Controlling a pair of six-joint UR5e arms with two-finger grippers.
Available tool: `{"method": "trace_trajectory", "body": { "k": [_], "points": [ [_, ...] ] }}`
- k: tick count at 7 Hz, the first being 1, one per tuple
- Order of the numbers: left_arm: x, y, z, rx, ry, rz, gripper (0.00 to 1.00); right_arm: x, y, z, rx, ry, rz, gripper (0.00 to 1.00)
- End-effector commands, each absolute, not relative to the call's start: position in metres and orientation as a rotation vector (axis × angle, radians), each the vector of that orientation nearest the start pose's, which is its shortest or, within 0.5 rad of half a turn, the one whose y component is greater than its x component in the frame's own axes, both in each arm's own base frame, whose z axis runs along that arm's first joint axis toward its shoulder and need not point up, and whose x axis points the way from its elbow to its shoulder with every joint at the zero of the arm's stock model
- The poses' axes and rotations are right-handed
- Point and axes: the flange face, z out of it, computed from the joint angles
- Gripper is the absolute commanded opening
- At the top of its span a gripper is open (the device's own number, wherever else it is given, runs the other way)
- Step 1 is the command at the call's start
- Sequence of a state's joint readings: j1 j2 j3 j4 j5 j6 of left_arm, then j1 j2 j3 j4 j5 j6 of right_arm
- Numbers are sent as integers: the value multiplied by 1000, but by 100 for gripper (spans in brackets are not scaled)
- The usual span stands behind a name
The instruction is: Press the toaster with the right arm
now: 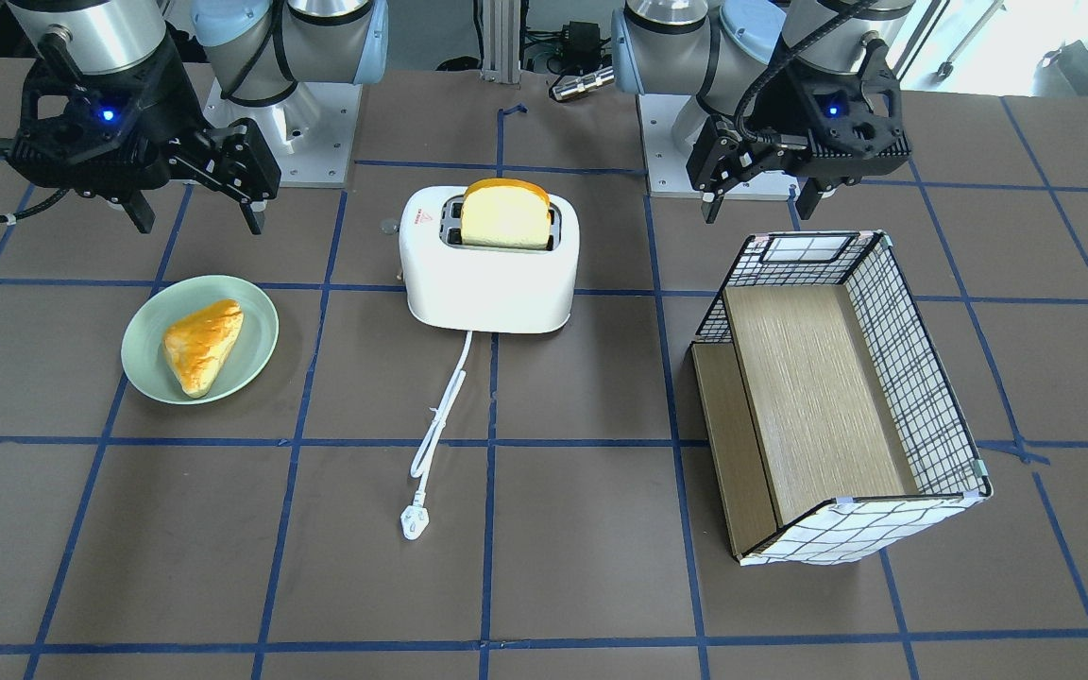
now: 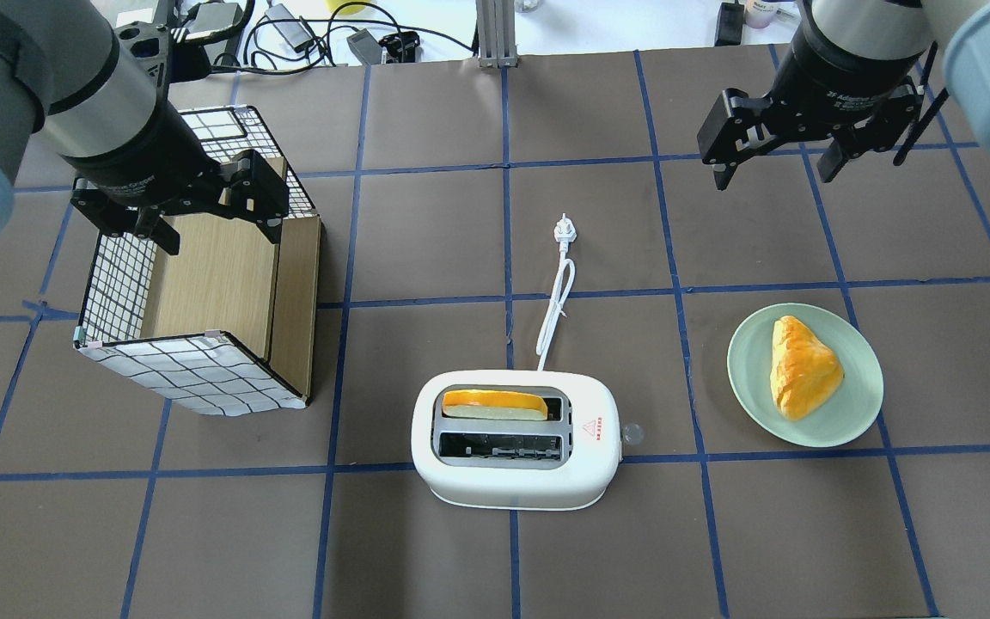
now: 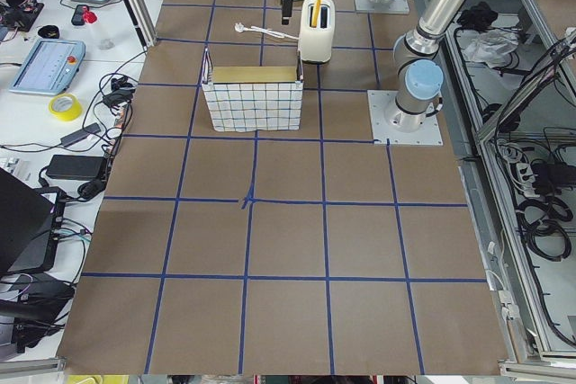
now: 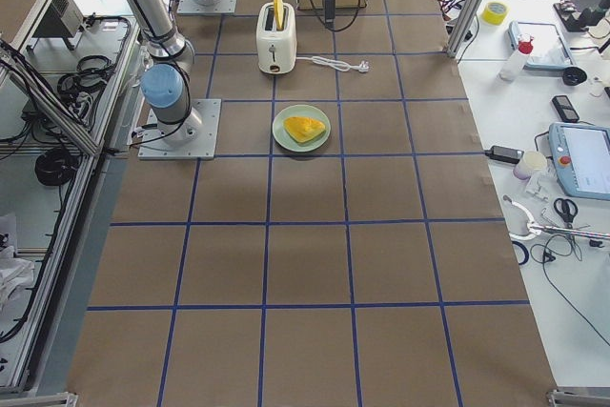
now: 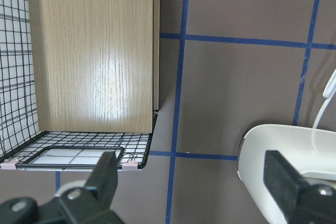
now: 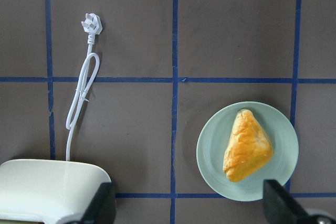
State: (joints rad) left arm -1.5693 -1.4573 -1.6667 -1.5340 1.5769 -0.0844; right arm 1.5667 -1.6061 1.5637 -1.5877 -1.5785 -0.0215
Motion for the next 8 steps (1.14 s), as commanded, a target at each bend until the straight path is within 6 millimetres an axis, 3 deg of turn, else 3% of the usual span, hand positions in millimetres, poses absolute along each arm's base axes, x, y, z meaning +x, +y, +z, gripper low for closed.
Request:
{"method": "trace_trajectory", "body": {
  "k": [1,5,6,7,8],
  "points": [
    [-132,-449,497,-135,3134,-85,100,130,-483,510,-26,3149,-92,100],
    [-132,-449,498,-135,3134,-87,100,131,-480,509,-10,3150,-65,100],
    [-132,-449,498,-135,3134,-87,100,131,-465,506,36,3153,52,98],
    [-132,-449,498,-135,3134,-87,100,133,-427,499,167,3127,344,91],
    [-132,-449,498,-135,3134,-87,100,133,-403,491,195,3112,459,82]
  ]
}}
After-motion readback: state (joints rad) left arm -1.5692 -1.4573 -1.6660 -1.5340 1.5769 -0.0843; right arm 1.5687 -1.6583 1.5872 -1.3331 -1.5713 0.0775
